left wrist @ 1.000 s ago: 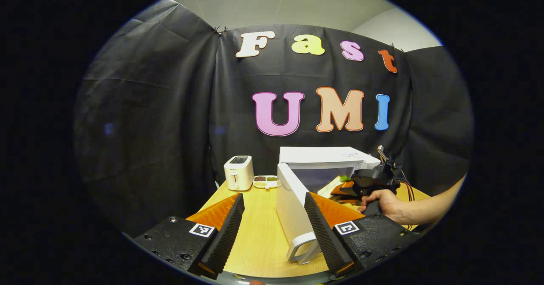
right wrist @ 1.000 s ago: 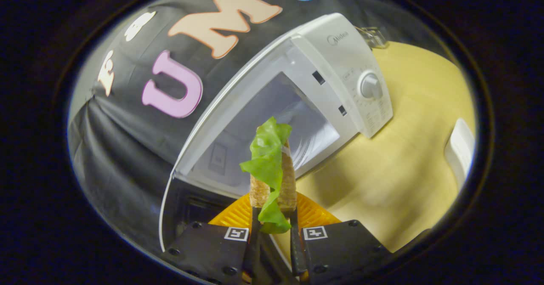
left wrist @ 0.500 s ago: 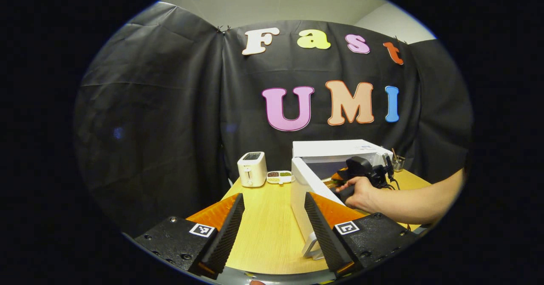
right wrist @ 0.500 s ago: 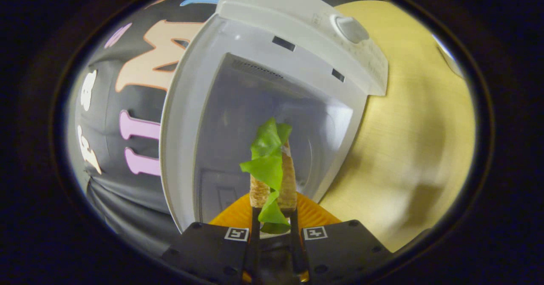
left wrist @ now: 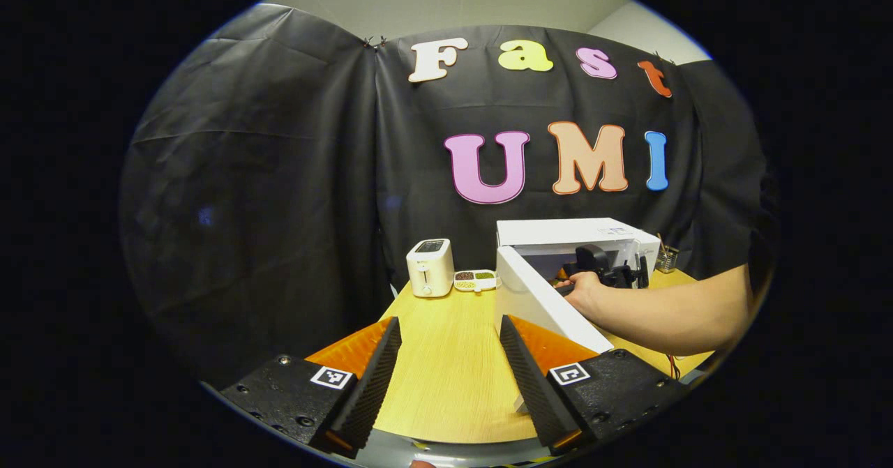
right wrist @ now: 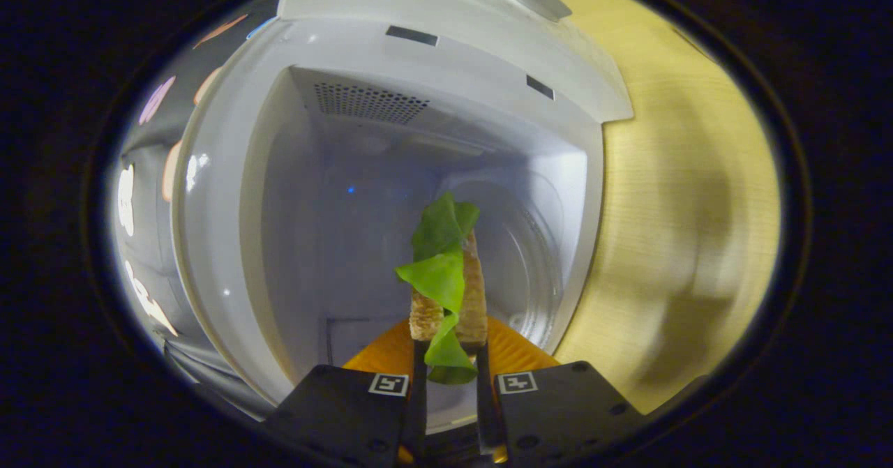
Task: Open the microwave oven with the left hand, put the food in, and close the microwave oven.
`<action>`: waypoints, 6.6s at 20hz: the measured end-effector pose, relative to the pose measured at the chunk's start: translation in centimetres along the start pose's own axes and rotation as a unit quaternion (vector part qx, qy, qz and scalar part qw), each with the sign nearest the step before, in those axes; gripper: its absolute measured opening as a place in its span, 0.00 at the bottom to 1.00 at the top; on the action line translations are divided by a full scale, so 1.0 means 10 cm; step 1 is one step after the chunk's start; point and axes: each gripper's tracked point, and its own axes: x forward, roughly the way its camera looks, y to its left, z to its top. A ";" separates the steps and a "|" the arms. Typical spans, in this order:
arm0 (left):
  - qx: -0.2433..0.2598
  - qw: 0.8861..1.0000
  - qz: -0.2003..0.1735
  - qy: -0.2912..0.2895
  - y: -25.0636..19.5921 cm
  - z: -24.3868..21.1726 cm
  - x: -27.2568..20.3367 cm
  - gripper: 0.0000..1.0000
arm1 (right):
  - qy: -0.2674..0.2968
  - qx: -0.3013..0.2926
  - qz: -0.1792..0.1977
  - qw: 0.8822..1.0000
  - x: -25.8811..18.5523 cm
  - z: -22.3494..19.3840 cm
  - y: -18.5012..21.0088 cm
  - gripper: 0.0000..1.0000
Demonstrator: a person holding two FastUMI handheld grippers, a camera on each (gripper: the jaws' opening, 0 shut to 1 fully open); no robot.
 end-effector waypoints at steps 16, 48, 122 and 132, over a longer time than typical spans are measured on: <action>0.005 1.000 -0.015 0.001 -0.04 -0.02 0.02 0.87 | -0.039 -0.222 -0.063 0.972 -0.18 0.25 -0.31 0.87; 0.023 0.998 -0.043 0.032 -0.17 -0.52 0.36 0.88 | -0.274 -0.619 0.104 0.729 -3.06 2.20 0.70 0.88; 0.007 0.988 -0.098 0.117 -3.16 -0.50 2.20 0.01 | -0.297 -0.651 0.160 0.680 -4.05 3.97 1.25 0.96; 0.004 0.988 -0.108 0.112 -3.40 -0.42 2.48 0.01 | -0.306 -0.654 0.146 0.676 -4.05 4.09 1.22 0.96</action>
